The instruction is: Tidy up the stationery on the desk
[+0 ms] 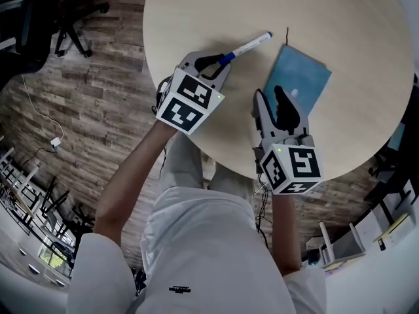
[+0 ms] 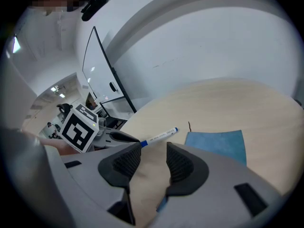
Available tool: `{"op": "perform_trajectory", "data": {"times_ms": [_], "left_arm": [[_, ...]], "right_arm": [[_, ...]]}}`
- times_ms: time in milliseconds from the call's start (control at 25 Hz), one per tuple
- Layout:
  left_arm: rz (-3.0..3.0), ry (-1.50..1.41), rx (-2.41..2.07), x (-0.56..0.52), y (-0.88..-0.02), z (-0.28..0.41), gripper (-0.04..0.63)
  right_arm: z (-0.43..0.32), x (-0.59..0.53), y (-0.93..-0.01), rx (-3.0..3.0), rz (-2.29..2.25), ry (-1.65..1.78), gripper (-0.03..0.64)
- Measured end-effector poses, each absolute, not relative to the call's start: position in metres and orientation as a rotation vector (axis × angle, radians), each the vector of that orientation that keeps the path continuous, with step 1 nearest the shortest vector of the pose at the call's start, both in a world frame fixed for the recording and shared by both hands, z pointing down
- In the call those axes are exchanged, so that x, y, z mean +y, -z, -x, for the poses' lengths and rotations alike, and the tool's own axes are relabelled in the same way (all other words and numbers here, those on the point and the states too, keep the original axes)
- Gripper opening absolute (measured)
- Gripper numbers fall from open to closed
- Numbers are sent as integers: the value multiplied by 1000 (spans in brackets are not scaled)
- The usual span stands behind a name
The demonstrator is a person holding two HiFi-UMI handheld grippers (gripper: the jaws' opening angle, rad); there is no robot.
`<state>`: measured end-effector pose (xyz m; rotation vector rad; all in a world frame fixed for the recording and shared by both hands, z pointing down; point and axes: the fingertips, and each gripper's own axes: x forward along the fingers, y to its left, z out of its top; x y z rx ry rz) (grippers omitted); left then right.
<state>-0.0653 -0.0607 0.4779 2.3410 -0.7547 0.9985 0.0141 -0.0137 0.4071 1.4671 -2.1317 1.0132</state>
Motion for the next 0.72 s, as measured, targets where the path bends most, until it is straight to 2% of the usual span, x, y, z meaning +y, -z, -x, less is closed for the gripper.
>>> {"op": "perform_trajectory", "data": {"times_ms": [120,240,720], "left_arm": [[-2308,-986,-806,-45,-476,62,77],[-2277,-965,-856,-31,-474,57,77],[-2146,-862,-995,10,-479,18,77]], "right_arm": [[-20,-4,-404,-2136,-1462,-1000,141],[-28,7,-402,-2145,-1465,-986,124],[-68,45,-408,-2126,-1435,-982,101]]}}
